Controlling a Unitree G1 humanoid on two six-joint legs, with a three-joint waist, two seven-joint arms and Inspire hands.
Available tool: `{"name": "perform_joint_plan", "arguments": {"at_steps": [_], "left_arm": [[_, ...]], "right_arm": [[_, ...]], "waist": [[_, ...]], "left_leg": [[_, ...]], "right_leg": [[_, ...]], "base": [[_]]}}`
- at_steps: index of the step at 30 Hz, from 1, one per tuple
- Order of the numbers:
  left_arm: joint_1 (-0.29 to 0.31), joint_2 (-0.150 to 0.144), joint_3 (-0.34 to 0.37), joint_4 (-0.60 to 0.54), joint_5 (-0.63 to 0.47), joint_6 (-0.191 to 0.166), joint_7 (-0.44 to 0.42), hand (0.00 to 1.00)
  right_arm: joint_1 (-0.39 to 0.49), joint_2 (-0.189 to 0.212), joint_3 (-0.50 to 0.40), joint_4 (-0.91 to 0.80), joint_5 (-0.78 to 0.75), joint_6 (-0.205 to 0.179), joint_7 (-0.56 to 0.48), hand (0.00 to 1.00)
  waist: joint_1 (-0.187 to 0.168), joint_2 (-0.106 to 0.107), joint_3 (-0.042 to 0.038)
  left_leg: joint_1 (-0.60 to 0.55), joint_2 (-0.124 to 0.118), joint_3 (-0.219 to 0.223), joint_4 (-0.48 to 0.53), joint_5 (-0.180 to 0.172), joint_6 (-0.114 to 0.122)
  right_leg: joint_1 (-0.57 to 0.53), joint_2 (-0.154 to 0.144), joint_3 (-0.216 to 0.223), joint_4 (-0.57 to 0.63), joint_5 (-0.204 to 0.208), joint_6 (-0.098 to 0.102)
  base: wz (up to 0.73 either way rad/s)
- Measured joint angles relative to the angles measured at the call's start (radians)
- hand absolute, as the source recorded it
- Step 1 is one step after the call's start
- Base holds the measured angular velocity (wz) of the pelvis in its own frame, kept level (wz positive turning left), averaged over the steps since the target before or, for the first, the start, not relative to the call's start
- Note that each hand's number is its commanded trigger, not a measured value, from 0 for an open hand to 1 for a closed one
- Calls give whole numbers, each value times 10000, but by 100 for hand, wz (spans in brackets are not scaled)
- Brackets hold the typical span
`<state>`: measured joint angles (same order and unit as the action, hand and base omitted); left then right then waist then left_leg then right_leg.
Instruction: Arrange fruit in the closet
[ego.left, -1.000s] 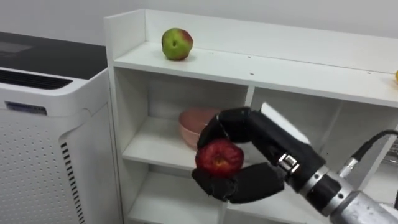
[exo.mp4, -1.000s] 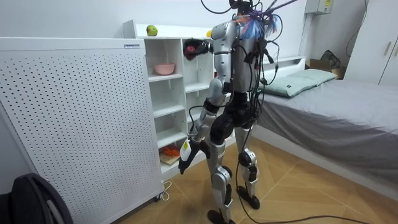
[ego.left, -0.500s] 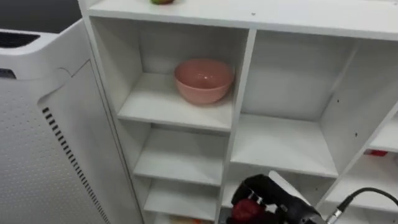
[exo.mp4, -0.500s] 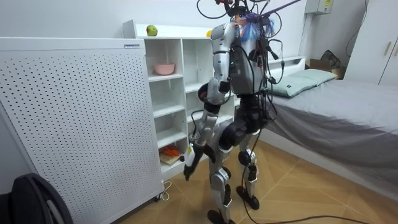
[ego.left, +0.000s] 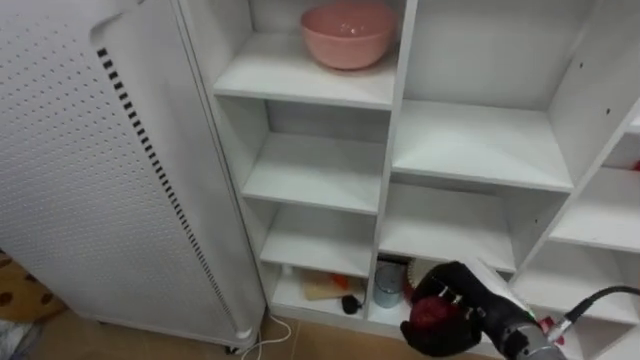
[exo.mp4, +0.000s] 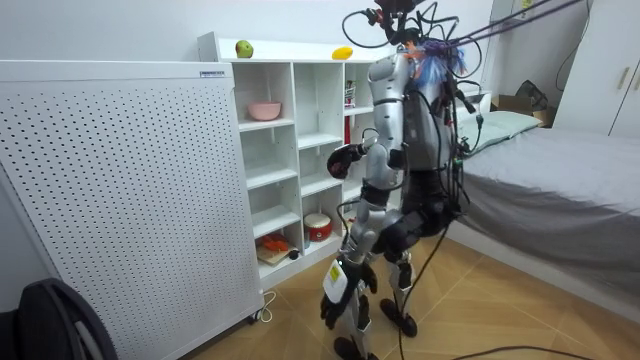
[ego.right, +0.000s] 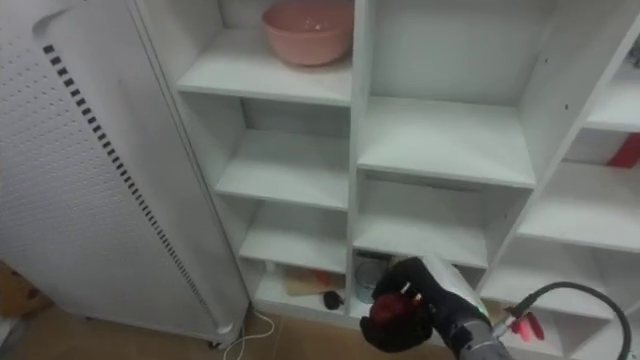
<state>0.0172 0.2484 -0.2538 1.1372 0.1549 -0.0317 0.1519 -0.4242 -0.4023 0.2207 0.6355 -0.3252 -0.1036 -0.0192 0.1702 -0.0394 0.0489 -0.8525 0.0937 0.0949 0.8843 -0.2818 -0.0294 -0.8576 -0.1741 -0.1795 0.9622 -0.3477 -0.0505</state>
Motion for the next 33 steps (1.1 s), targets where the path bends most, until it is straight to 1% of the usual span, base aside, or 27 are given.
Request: {"name": "perform_joint_plan", "arguments": {"at_steps": [3, 4, 6, 7, 8, 9, 11, 12, 13, 14, 15, 16, 17, 19, 21, 22, 23, 25, 26, 28, 29, 30, 31, 33], "left_arm": [[104, 10, -92, -130, -233, 84, -4, 0], [194, 9, -93, -209, -338, 114, -41, 0], [210, 49, -221, -310, -724, 260, -69, 0], [218, 73, -253, -358, -813, 300, -76, 0], [224, 98, -252, -401, -860, 363, -77, 0], [241, 156, -251, -445, -861, 425, -76, 0], [249, 278, -250, -553, -860, 494, -63, 0], [248, 342, -250, -613, -858, 489, -60, 0], [249, 374, -251, -629, -857, 491, -59, 0], [248, 427, -250, -676, -854, 549, -59, 0], [251, 455, -248, -786, -855, 595, -58, 0], [253, 462, -249, -846, -856, 612, -54, 0], [297, 484, -249, -973, -857, 630, -46, 0], [386, 490, -250, -1025, -856, 672, -66, 0], [409, 519, -247, -1065, -856, 747, -92, 0], [416, 544, -249, -1103, -871, 780, -96, 0], [513, 577, -254, -1232, -880, 822, -94, 0], [599, 604, -255, -1401, -877, 892, -91, 0], [600, 605, -256, -1413, -888, 924, -80, 0], [604, 644, -278, -1445, -1076, 967, -74, 0], [621, 746, -426, -1473, -1178, 967, -70, 0], [717, 869, -470, -1626, -1235, 1003, -67, 0], [791, 934, -473, -1772, -1235, 1039, -64, 0], [934, 1171, -646, -2122, -1249, 1142, -34, 0]], "right_arm": [[-83, -254, -1, 231, -54, 3, -214, 100], [-236, -351, -1, 384, -174, -1, -313, 100], [-883, -555, 38, 1063, -274, 53, -560, 100], [-992, -618, 52, 1135, -275, 98, -656, 100], [-1179, -755, 142, 1250, -276, 121, -876, 100], [-1344, -842, 309, 1349, -291, 152, -1097, 100], [-1559, -944, 426, 1366, -332, 184, -1269, 100], [-1691, -1005, 432, 1374, -345, 200, -1382, 100], [-1743, -1027, 433, 1389, -378, 213, -1442, 100], [-1842, -1080, 435, 1423, -453, 280, -1566, 100], [-1934, -1186, 473, 1498, -526, 344, -1721, 100], [-1973, -1254, 525, 1515, -540, 390, -1802, 100], [-2128, -1330, 632, 1584, -544, 419, -1944, 100], [-2383, -1359, 738, 1657, -545, 430, -2011, 100], [-2578, -1367, 744, 1681, -542, 523, -2144, 100], [-2729, -1377, 865, 1781, -487, 610, -2271, 100], [-2860, -1397, 1101, 1794, -338, 709, -2378, 100], [-3052, -1398, 1179, 1793, -314, 779, -2520, 100], [-3178, -1402, 1176, 1811, -339, 861, -2698, 100], [-3359, -1405, 1180, 2066, -369, 943, -2951, 100], [-3468, -1411, 1181, 2229, -359, 1037, -3082, 100], [-3594, -1411, 1221, 2417, -365, 1065, -3265, 100], [-3667, -1416, 1270, 2548, -366, 1070, -3373, 100], [-3882, -1515, 1540, 2883, -362, 1199, -3741, 100]], "waist": [[8, 2, -2], [18, -12, -1], [48, -80, 17], [68, -99, 20], [81, -135, 37], [89, -228, 41], [115, -357, 33], [119, -376, 38], [121, -387, 38], [161, -438, 33], [238, -501, 44], [290, -530, 38], [353, -587, 72], [341, -628, 83], [334, -670, 88], [341, -729, 121], [330, -787, 119], [275, -849, 114], [243, -888, 127], [239, -931, 131], [248, -960, 135], [254, -1006, 160], [256, -1024, 168], [273, -1031, 166]], "left_leg": [[-439, 12, -101, 280, 9, -11], [-634, 17, -121, 403, 9, -10], [-993, 7, -150, 541, 23, -32], [-1065, 6, -156, 543, 34, -50], [-1174, 0, -182, 545, 63, -66], [-1257, -17, -190, 553, 90, -83], [-1493, -17, -241, 629, 99, -95], [-1666, -14, -355, 716, 129, -144], [-1729, -20, -406, 768, 134, -150], [-1855, -11, -425, 882, 136, -154], [-1941, -22, -422, 946, 133, -152], [-1998, -20, -423, 961, 132, -151], [-2082, -15, -430, 966, 133, -153], [-2252, -21, -475, 977, 134, -156], [-2435, -21, -528, 986, 140, -165], [-2478, -18, -536, 997, 144, -173], [-2512, -27, -536, 996, 148, -180], [-2614, -75, -567, 995, 148, -181], [-2684, -180, -623, 1001, 156, -191], [-2746, -234, -671, 1048, 143, -169], [-2785, -267, -708, 1048, 138, -160], [-2816, -333, -767, 1052, 136, -157], [-2834, -346, -776, 1056, 133, -152], [-2940, -405, -791, 1077, 121, -128]], "right_leg": [[-374, -54, -94, 251, -16, -60], [-560, -63, -95, 378, -28, -82], [-917, -113, -130, 519, -15, -127], [-987, -119, -144, 525, -2, -150], [-1073, -135, -181, 531, 11, -171], [-1163, -174, -193, 580, 11, -176], [-1368, -213, -277, 683, -17, -225], [-1440, -243, -425, 717, -18, -252], [-1472, -252, -466, 750, -14, -261], [-1576, -260, -472, 870, -43, -300], [-1676, -303, -472, 984, -116, -309], [-1738, -298, -467, 1005, -130, -305], [-1826, -284, -462, 1013, -135, -311], [-1970, -284, -492, 1016, -140, -321], [-2101, -302, -564, 1017, -144, -329], [-2128, -318, -595, 1030, -145, -330], [-2147, -351, -621, 1044, -157, -335], [-2221, -434, -700, 1061, -179, -341], [-2275, -558, -770, 1119, -202, -371], [-2269, -665, -885, 1155, -238, -397], [-2265, -699, -924, 1156, -264, -369], [-2274, -716, -932, 1160, -286, -337], [-2278, -728, -942, 1160, -296, -319], [-2327, -841, -1000, 1188, -329, -262]], "base": [[8], [0], [0], [6], [8], [7], [7], [9], [12], [12], [10], [4], [0], [2], [7], [8], [9], [11], [16], [15], [13], [12], [11], [13]]}}
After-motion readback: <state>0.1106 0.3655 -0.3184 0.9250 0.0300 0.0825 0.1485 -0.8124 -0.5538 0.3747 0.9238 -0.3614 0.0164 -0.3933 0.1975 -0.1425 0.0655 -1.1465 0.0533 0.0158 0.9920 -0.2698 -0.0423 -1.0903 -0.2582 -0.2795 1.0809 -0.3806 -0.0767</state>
